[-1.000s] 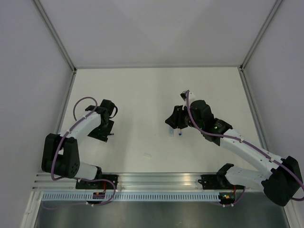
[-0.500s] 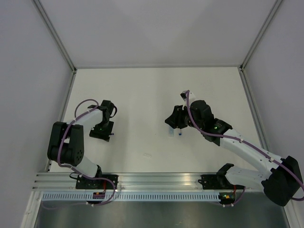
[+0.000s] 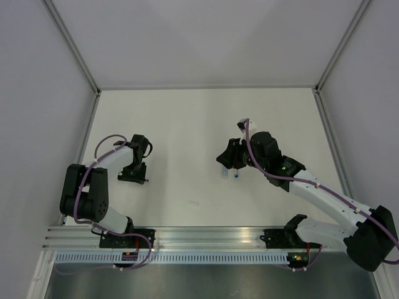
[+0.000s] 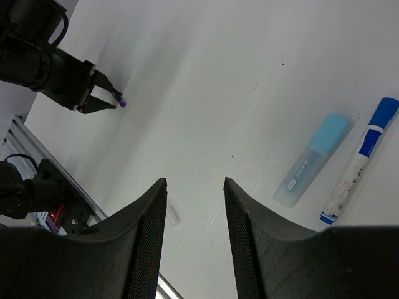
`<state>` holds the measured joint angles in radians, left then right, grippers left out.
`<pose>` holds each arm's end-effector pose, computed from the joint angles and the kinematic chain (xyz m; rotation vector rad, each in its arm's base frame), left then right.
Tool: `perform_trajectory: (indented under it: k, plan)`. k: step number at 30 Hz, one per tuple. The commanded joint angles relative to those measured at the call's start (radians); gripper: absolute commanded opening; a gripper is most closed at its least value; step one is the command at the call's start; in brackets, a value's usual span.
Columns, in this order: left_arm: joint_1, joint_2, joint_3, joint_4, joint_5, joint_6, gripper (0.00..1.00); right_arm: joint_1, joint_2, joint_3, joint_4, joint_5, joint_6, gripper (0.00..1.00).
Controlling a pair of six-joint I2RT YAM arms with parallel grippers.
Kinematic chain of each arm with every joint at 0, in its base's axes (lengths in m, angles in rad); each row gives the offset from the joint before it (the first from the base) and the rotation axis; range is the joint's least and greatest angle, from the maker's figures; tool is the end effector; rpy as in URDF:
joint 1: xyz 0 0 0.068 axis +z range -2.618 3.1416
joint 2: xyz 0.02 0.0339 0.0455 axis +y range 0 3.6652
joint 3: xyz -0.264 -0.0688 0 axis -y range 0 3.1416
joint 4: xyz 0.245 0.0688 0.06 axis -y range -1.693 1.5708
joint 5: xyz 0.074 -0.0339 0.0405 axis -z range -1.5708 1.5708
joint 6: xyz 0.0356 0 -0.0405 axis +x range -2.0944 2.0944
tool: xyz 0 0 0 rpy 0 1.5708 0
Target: Insert the pens into the pen caps
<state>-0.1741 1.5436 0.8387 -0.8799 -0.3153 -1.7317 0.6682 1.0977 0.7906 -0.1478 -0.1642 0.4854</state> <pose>0.2351 -0.0301 0.1565 -2.0202 2.0516 0.2816 0.1922 0.1591 0.2837 -0.3040 2.1156 0.8737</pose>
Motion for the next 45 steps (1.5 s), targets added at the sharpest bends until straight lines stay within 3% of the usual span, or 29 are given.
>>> perform_trajectory:
  k: [1, 4, 5, 6, 11, 16, 21, 25, 28, 31, 34, 39, 45]
  plan:
    - [0.008, -0.016, -0.058, -0.028, -0.018, -0.063, 0.35, -0.001, -0.024, 0.001, 0.037, -0.032, -0.001, 0.48]
    - [0.008, -0.033, -0.075, 0.015, -0.005, -0.017, 0.22, -0.001, -0.027, 0.001, 0.042, -0.049, -0.004, 0.48]
    - [0.007, -0.036, -0.079, 0.021, -0.004, -0.011, 0.05, -0.001, -0.030, 0.001, 0.042, -0.051, -0.002, 0.48]
    - [0.007, -0.040, -0.084, 0.025, -0.004, 0.003, 0.02, 0.001, -0.032, 0.004, 0.042, -0.054, -0.002, 0.48]
    - [0.007, -0.069, -0.095, 0.090, 0.016, 0.101, 0.02, -0.001, -0.048, 0.004, 0.040, -0.046, -0.010, 0.50]
    - [-0.010, -0.134, -0.093, 0.189, 0.079, 0.320, 0.02, -0.001, -0.059, -0.016, 0.089, -0.096, -0.018, 0.55]
    - [-0.082, -0.342, -0.134, 0.359, 0.100, 0.591, 0.02, -0.001, -0.076, -0.036, 0.155, -0.104, 0.002, 0.62]
    - [-0.126, -0.546, -0.246, 0.624, 0.346, 0.783, 0.02, -0.001, -0.049, -0.034, 0.293, -0.075, 0.073, 0.63]
    - [-0.134, -0.681, -0.346, 0.804, 0.520, 0.839, 0.02, -0.001, 0.028, -0.016, 0.423, -0.136, 0.162, 0.63]
    - [-0.137, -0.750, -0.435, 0.997, 0.715, 0.856, 0.02, 0.004, 0.117, 0.004, 0.552, -0.210, 0.220, 0.65]
    - [-0.149, -0.766, -0.489, 1.099, 0.815, 0.844, 0.02, 0.016, 0.178, 0.025, 0.625, -0.247, 0.200, 0.65]
    - [-0.159, -0.769, -0.544, 1.239, 0.936, 0.862, 0.02, 0.063, 0.300, 0.175, 0.521, -0.291, 0.122, 0.66]
    - [-0.169, -0.807, -0.559, 1.291, 0.961, 0.870, 0.02, 0.099, 0.402, 0.279, 0.413, -0.238, 0.058, 0.66]
